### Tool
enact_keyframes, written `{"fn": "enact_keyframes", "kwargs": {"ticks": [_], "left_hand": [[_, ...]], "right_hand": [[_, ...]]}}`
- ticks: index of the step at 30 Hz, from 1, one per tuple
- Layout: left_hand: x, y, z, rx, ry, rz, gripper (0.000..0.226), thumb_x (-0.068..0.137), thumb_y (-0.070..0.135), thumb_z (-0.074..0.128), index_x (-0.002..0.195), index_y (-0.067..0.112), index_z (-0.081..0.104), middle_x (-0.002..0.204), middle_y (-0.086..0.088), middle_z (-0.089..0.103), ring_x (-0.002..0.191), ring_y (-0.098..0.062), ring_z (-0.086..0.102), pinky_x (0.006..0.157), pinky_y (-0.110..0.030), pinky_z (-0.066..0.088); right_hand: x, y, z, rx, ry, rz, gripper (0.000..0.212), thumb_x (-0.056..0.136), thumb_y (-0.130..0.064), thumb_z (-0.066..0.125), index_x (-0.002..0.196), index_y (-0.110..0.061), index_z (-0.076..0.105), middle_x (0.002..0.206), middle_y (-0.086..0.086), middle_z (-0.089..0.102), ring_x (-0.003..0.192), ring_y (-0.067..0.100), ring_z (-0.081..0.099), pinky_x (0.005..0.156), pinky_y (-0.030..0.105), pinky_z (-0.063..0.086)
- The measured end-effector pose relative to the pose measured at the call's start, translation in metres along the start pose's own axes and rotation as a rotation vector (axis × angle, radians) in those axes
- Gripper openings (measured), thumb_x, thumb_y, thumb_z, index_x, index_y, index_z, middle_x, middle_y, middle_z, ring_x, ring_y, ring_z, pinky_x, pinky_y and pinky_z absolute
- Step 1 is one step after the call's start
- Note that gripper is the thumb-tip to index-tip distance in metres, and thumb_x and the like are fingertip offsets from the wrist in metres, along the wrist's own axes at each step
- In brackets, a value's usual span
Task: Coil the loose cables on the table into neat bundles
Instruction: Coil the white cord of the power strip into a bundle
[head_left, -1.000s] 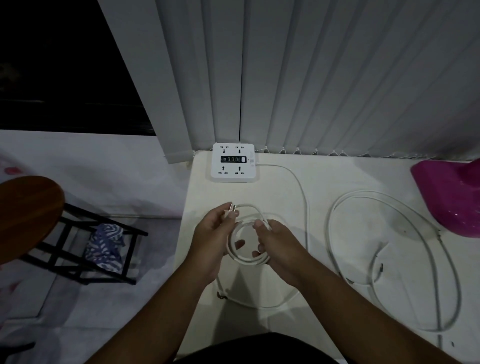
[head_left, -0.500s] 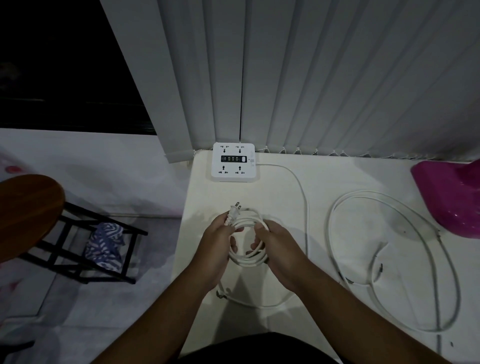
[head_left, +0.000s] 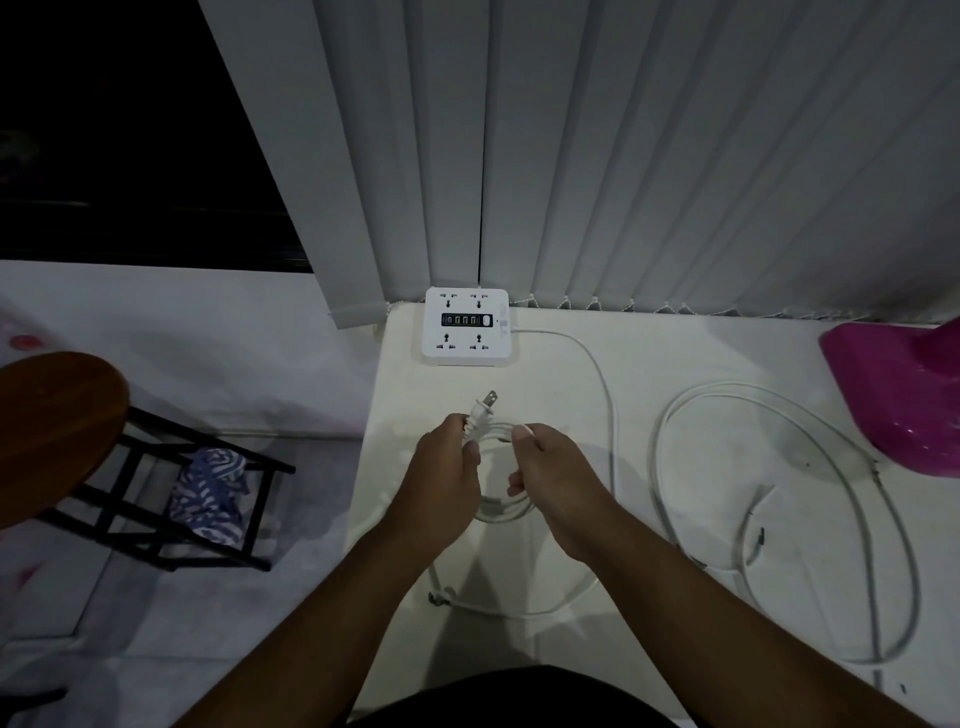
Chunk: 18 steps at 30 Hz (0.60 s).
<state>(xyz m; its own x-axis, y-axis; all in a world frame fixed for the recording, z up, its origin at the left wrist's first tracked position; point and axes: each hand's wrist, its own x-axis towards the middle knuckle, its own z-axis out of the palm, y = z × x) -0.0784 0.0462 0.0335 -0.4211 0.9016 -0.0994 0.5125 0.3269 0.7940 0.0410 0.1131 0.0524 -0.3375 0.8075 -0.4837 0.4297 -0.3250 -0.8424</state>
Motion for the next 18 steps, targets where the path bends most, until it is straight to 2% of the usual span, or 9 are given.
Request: {"fn": "enact_keyframes", "kwargs": {"ticks": [3, 4, 7, 8, 10, 12, 14, 16, 18], "left_hand": [[0.002, 0.000, 0.003, 0.236, 0.100, 0.101, 0.004, 0.101, 0.017, 0.050, 0.100, 0.013, 0.050, 0.102, 0.000, 0.044, 0.097, -0.021, 0.043, 0.077, -0.028, 0.031], [0.003, 0.000, 0.002, 0.258, 0.131, 0.109, 0.010, 0.100, 0.021, 0.053, 0.104, 0.011, 0.052, 0.106, 0.001, 0.042, 0.101, -0.021, 0.042, 0.082, -0.031, 0.032], [0.009, -0.003, -0.006, 0.008, 0.034, 0.029, 0.039, 0.093, 0.035, 0.062, 0.124, 0.020, 0.045, 0.114, 0.008, 0.054, 0.104, -0.013, 0.054, 0.087, -0.030, 0.040], [0.011, -0.001, -0.010, -0.131, -0.042, -0.051, 0.048, 0.089, 0.040, 0.065, 0.129, 0.025, 0.042, 0.115, 0.011, 0.061, 0.102, -0.007, 0.060, 0.086, -0.027, 0.044], [0.015, 0.000, -0.016, -0.276, -0.163, -0.183, 0.050, 0.083, 0.047, 0.066, 0.127, 0.031, 0.048, 0.110, 0.013, 0.069, 0.093, 0.001, 0.067, 0.083, -0.025, 0.050], [0.018, 0.000, -0.017, -0.338, -0.215, -0.260, 0.039, 0.080, 0.045, 0.066, 0.116, 0.032, 0.060, 0.104, 0.008, 0.073, 0.092, -0.004, 0.070, 0.083, -0.029, 0.052], [0.018, 0.002, -0.018, -0.466, -0.200, -0.311, 0.029, 0.081, 0.033, 0.066, 0.110, 0.032, 0.063, 0.102, 0.000, 0.074, 0.094, -0.013, 0.071, 0.076, -0.029, 0.051], [0.018, 0.002, -0.021, -0.537, -0.193, -0.338, 0.031, 0.081, 0.027, 0.063, 0.111, 0.034, 0.061, 0.102, -0.003, 0.074, 0.093, -0.017, 0.073, 0.070, -0.028, 0.051], [0.019, 0.006, -0.023, -0.546, -0.229, -0.334, 0.037, 0.079, 0.023, 0.058, 0.115, 0.033, 0.058, 0.097, -0.002, 0.075, 0.087, -0.016, 0.075, 0.067, -0.028, 0.052]], "right_hand": [[0.001, -0.002, 0.000, -0.070, 0.035, -0.033, 0.031, 0.108, -0.035, 0.033, 0.112, -0.019, 0.059, 0.094, 0.000, 0.062, 0.076, 0.012, 0.060, 0.057, 0.018, 0.049], [0.002, -0.002, -0.002, -0.068, 0.041, -0.044, 0.031, 0.108, -0.035, 0.034, 0.112, -0.018, 0.059, 0.094, 0.000, 0.062, 0.076, 0.013, 0.059, 0.061, 0.022, 0.050], [0.005, -0.005, -0.007, 0.063, 0.006, -0.044, 0.030, 0.108, -0.033, 0.038, 0.107, -0.016, 0.063, 0.088, 0.000, 0.062, 0.070, 0.013, 0.056, 0.066, 0.029, 0.049], [0.006, -0.006, -0.009, 0.111, 0.000, -0.041, 0.029, 0.108, -0.032, 0.039, 0.102, -0.017, 0.063, 0.083, 0.000, 0.060, 0.068, 0.013, 0.055, 0.068, 0.031, 0.048], [0.007, -0.007, -0.010, 0.202, 0.001, -0.028, 0.029, 0.107, -0.031, 0.040, 0.090, -0.020, 0.060, 0.076, 0.001, 0.056, 0.064, 0.015, 0.054, 0.072, 0.035, 0.047], [0.007, -0.007, -0.010, 0.254, 0.022, -0.018, 0.029, 0.107, -0.031, 0.040, 0.087, -0.021, 0.058, 0.073, 0.001, 0.054, 0.061, 0.014, 0.054, 0.073, 0.033, 0.047], [0.007, -0.007, -0.009, 0.155, 0.055, -0.026, 0.028, 0.107, -0.033, 0.039, 0.091, -0.021, 0.059, 0.074, 0.000, 0.056, 0.061, 0.012, 0.056, 0.065, 0.024, 0.047], [0.006, -0.005, -0.008, 0.093, 0.061, -0.028, 0.027, 0.107, -0.035, 0.038, 0.095, -0.022, 0.059, 0.076, 0.000, 0.057, 0.062, 0.012, 0.057, 0.062, 0.024, 0.045], [0.005, -0.002, -0.006, 0.145, 0.048, -0.020, 0.028, 0.107, -0.033, 0.038, 0.088, -0.023, 0.056, 0.073, 0.000, 0.055, 0.061, 0.013, 0.056, 0.064, 0.027, 0.044]]}}
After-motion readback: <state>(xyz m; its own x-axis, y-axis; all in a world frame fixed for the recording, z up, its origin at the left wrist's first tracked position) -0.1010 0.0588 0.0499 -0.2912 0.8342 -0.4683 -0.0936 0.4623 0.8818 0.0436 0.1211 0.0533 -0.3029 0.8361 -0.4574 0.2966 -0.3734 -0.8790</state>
